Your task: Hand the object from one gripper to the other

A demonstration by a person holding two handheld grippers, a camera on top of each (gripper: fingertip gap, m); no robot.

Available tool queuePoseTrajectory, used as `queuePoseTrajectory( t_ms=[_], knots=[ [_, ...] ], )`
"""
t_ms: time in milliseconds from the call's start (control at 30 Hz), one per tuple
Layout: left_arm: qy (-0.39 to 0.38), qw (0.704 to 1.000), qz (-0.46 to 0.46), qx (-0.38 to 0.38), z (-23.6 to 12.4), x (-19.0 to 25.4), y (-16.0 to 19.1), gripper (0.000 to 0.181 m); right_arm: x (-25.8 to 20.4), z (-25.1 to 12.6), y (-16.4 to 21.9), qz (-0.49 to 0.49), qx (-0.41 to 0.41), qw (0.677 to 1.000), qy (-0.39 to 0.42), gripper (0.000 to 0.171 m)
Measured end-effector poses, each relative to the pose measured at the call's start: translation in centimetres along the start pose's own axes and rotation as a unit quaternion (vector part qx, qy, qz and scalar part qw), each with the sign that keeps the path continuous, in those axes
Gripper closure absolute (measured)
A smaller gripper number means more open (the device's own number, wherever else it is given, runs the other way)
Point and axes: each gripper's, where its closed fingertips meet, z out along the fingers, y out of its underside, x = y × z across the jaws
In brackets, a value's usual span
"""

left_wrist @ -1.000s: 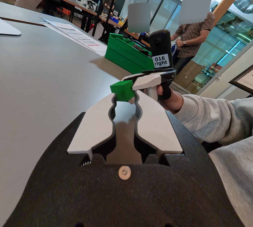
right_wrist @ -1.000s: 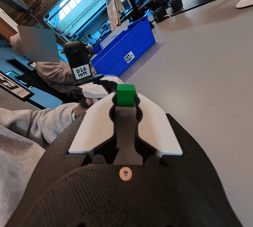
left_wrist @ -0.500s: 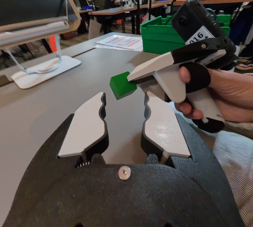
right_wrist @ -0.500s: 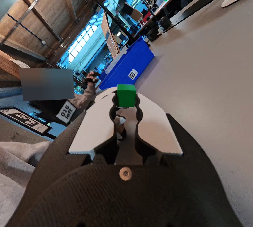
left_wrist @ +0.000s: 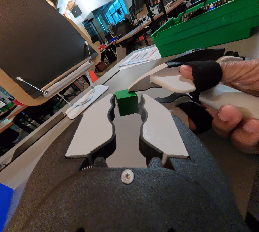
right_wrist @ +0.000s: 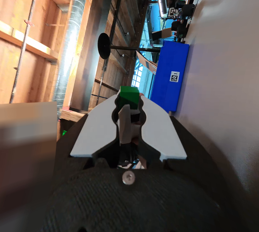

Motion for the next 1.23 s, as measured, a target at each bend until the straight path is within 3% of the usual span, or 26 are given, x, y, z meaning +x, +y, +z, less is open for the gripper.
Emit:
queuePoseTrajectory(
  t_ms=[200, 400, 500, 667, 833, 900, 967, 1100, 1167, 1233],
  knots=[
    [-0.015, 0.999, 0.031, 0.004, -0.2, -0.2, -0.3, 0.155, -0.1, -0.1, 0.1, 0.064, 0.021, 0.997, -0.034, 0.145],
    [-0.010, 1.000, 0.016, 0.004, -0.3, -0.5, -0.7, 0.155, -0.5, 0.0, 0.2, 0.040, 0.013, 0.998, -0.036, 0.145],
    [-0.008, 1.000, 0.005, 0.006, -0.4, -0.8, -0.7, 0.155, -0.3, 0.2, 0.2, 0.010, 0.003, 1.000, -0.024, 0.129],
    [0.053, 0.989, -0.139, 0.024, -0.4, -1.3, -0.4, 0.155, -0.3, -0.1, -1.9, -0.020, -0.003, 1.000, -0.015, 0.105],
    [0.173, 0.926, -0.331, 0.053, -0.5, -1.0, -0.4, 0.155, -2.4, 0.1, -3.3, -0.162, -0.075, 0.983, -0.031, 0.103],
    [0.204, 0.883, -0.418, 0.062, -0.5, -1.4, -0.2, 0.155, -3.4, 0.2, -3.1, -0.264, -0.112, 0.957, -0.036, 0.105],
    [0.238, 0.826, -0.505, 0.074, -0.6, -2.0, 0.0, 0.155, -3.8, 0.1, -2.4, -0.390, -0.152, 0.908, -0.029, 0.105],
    [0.310, 0.694, -0.643, 0.093, -1.0, -2.7, 0.2, 0.155, -2.3, -0.8, -0.9, -0.643, -0.229, 0.731, -0.001, 0.108],
    [0.343, 0.674, -0.649, 0.086, -1.1, -2.0, -0.2, 0.155, -2.0, -1.0, -0.2, -0.714, -0.238, 0.659, -0.008, 0.111],
    [0.374, 0.673, -0.633, 0.077, -1.4, -0.9, -0.9, 0.155, -2.5, -0.9, 0.6, -0.743, -0.230, 0.628, -0.026, 0.116]
  ],
)
